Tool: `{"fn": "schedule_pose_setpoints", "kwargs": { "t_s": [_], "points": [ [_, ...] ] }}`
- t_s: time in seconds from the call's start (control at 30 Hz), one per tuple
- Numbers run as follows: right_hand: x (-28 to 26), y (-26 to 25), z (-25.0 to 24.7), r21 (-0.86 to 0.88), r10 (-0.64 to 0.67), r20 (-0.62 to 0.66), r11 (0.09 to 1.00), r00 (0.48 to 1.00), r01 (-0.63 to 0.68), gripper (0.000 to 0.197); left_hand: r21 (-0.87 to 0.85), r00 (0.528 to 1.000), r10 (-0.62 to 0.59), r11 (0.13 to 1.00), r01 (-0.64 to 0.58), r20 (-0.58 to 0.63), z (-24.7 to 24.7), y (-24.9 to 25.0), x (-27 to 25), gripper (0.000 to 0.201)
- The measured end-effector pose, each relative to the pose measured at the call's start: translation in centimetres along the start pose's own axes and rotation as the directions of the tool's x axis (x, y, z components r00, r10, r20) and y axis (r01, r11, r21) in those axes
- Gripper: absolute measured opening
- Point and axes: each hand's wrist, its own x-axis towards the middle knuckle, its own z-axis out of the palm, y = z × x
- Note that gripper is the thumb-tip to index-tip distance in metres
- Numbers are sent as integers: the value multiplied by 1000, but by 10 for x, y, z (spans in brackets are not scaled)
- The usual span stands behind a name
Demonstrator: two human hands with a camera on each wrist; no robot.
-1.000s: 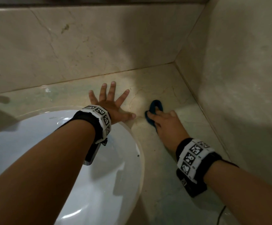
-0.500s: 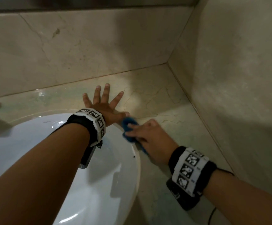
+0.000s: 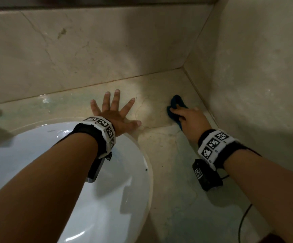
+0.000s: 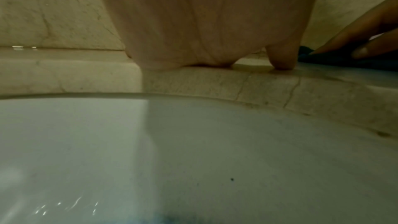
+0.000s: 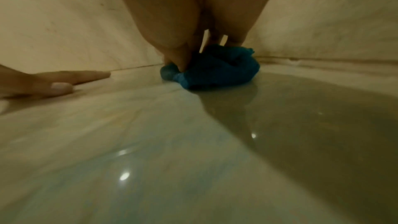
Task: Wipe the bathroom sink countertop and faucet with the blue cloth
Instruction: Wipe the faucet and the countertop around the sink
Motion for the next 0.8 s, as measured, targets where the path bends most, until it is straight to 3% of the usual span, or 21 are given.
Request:
{"fn": "schedule_pose_setpoints", "kwargs": {
  "t_s": [0.2, 0.47, 0.8],
  "points": [
    [-40, -40, 18, 146, 5, 29, 989, 1000, -9, 44, 6, 1000, -2, 1000, 2, 5, 0, 2, 1, 82],
    [-69, -75, 32, 276, -153, 151, 955, 977, 107, 38, 11, 1000, -4, 1000, 4, 1, 0, 2, 2, 82],
    [-14, -31, 13, 251, 34, -101, 968, 994, -8, 41, -9, 1000, 14, 1000, -14, -7, 1, -1, 1, 81]
  ]
}}
